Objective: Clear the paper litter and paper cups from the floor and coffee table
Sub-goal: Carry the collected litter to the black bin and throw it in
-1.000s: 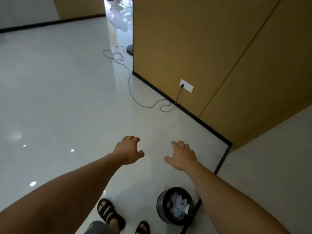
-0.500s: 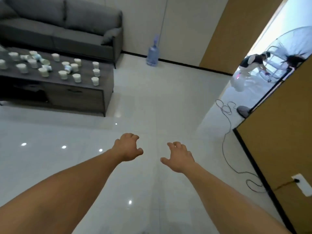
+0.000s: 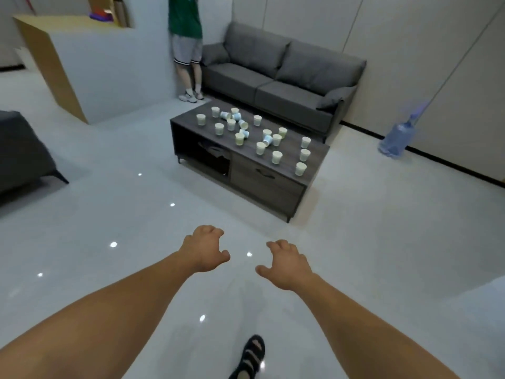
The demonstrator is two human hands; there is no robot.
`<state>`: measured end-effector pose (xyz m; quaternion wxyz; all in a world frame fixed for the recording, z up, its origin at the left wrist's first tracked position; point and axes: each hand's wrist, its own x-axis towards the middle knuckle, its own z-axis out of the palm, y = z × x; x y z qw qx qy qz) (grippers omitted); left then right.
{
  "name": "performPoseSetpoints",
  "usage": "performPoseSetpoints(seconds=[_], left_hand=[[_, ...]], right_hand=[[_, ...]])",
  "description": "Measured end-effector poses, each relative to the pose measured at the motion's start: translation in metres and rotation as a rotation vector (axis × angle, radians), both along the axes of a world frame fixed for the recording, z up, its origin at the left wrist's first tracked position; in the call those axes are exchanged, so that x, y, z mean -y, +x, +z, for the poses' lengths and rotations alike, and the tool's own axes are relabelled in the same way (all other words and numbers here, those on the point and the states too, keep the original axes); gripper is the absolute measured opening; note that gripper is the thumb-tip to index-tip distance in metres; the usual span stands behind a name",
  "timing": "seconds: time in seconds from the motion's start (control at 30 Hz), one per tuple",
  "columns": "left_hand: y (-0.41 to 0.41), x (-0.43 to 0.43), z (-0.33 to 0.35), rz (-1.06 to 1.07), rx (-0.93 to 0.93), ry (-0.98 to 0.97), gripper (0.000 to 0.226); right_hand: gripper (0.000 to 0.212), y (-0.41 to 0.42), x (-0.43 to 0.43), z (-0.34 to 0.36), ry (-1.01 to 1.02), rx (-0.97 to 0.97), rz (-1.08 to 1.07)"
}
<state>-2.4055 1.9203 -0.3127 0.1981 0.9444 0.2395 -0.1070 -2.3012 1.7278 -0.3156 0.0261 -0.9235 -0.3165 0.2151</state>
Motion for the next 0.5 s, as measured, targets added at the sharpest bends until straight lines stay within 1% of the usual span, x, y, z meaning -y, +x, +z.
performPoseSetpoints(seconds=[0.17, 0.3, 0.4, 0.5], left_hand=[[0.037, -0.106, -0.004, 0.154, -0.033, 0.028, 0.069], [0.072, -0.183, 0.007, 0.282, -0.047, 0.036, 0.069], [0.098, -0.234, 0.014, 0.368, 0.004, 0.044, 0.068], [0.114, -0.275, 0.013, 0.413, 0.012, 0.007, 0.068]], right_hand=[[0.079, 0.074, -0.117, -0.013, 0.015, -0.012, 0.141], [0.078, 0.136, -0.206, -0.005, 0.021, -0.016, 0.244], [0.077, 0.177, -0.273, 0.002, 0.021, 0.018, 0.329], [0.076, 0.2, -0.331, 0.002, 0.003, 0.015, 0.396]])
